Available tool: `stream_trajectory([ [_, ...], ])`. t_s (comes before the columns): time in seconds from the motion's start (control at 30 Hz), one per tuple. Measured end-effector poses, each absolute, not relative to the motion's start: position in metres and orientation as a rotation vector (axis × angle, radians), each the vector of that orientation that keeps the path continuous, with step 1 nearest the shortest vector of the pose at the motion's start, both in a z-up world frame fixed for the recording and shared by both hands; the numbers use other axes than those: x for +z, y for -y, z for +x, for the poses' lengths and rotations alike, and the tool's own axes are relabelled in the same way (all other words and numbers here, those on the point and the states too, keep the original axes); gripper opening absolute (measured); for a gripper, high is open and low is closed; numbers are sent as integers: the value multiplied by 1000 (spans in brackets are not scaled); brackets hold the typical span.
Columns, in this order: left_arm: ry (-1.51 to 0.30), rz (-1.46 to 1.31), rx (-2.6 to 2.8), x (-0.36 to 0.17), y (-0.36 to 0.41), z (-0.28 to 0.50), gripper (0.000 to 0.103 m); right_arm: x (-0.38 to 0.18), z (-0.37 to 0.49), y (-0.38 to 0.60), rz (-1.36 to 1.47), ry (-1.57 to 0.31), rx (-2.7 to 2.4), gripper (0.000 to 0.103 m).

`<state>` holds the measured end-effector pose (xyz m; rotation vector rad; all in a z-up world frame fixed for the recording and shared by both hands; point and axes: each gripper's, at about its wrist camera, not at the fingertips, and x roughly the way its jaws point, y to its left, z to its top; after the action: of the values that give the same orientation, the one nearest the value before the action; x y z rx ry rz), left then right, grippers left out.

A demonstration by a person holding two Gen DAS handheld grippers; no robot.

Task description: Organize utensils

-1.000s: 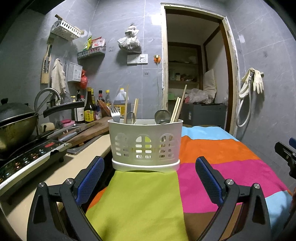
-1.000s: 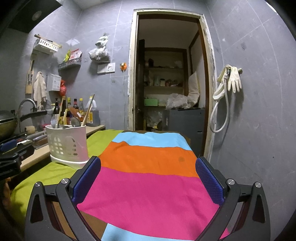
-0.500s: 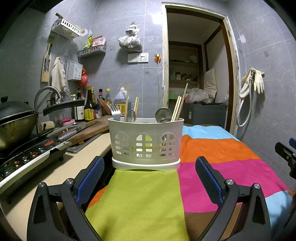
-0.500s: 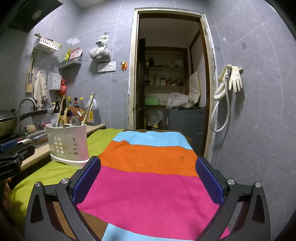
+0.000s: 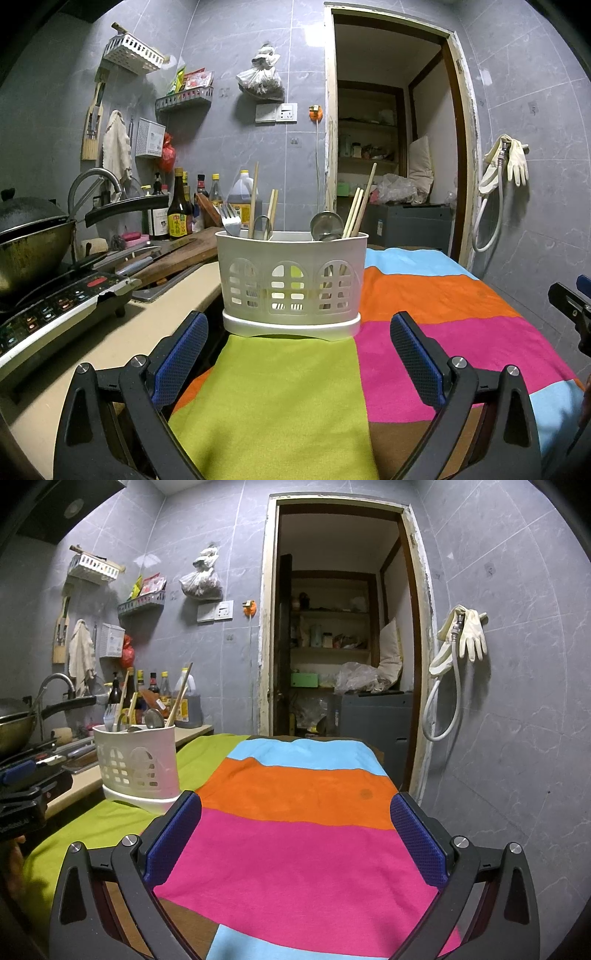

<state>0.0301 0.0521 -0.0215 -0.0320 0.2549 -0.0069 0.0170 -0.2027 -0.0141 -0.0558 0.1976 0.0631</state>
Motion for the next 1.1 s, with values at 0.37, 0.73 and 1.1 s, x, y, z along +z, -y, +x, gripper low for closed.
stream_trajectory([
  [0.37,-263,-32,-8,-26,-54,32,97,-17,17,199,-55,-202,65,103],
  [0.73,-271,-39,-15,-28,-56,33,97,-19,19,197,-55,-208,65,103],
  [1.1,-296,-50,-52,-29,-58,34,97,-19,19,197,-54,-208,67,103],
])
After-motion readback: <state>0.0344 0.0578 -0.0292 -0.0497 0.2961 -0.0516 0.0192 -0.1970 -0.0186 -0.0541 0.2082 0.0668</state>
